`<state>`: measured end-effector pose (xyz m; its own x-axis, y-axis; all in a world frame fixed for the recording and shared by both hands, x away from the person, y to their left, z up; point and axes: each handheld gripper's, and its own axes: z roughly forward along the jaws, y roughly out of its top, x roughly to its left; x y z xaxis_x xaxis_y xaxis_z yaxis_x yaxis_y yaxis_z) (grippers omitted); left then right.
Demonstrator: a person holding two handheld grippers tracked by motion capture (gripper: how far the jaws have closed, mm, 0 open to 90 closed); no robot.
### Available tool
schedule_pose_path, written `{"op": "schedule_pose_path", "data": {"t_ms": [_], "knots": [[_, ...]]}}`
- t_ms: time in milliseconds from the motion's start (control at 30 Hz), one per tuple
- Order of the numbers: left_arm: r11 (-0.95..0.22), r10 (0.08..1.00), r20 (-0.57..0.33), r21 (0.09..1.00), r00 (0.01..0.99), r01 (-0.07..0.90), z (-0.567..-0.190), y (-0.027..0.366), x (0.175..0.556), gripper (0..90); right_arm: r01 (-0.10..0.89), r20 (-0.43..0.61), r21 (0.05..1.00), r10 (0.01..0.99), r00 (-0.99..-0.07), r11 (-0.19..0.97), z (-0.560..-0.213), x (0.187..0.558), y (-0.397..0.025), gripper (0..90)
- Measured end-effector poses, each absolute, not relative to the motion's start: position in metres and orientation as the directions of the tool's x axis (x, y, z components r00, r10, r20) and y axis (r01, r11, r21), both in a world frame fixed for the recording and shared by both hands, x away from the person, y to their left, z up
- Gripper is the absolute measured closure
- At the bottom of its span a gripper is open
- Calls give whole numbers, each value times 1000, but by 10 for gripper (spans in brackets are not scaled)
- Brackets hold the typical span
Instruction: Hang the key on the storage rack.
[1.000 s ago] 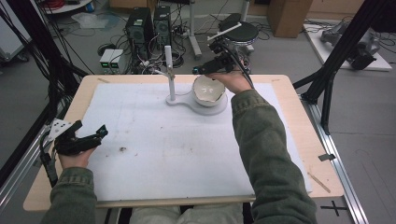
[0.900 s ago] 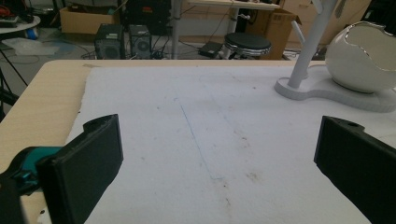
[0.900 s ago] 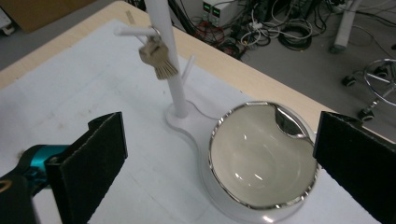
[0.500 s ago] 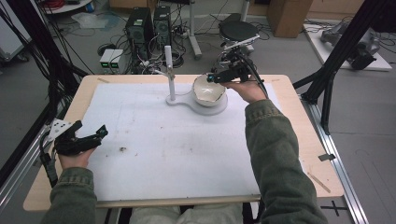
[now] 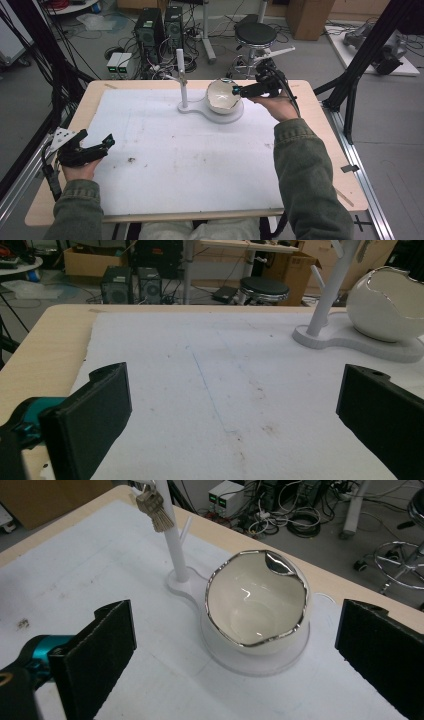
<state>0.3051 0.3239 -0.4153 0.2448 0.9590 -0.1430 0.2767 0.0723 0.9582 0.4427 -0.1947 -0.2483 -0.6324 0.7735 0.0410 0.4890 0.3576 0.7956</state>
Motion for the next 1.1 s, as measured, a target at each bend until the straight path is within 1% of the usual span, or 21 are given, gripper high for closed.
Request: {"op": "schedule_pose_path", "data": {"t_ms": [267,467,667,1100], "knots": [[78,959,-147,958,241,275,-415,325,304,17,502,47,802,804,-593,324,-258,427,-217,20],[80,960,-149,958,239,276,-415,325,305,17,519,54,796,818,-573,311,-271,418,-231,19],[78,959,-148,957,241,278,-416,325,304,17,515,78,807,813,-577,288,-284,409,-245,19],[80,961,-148,958,234,277,-417,326,303,17,542,80,802,853,-516,253,-314,393,-273,20]]}}
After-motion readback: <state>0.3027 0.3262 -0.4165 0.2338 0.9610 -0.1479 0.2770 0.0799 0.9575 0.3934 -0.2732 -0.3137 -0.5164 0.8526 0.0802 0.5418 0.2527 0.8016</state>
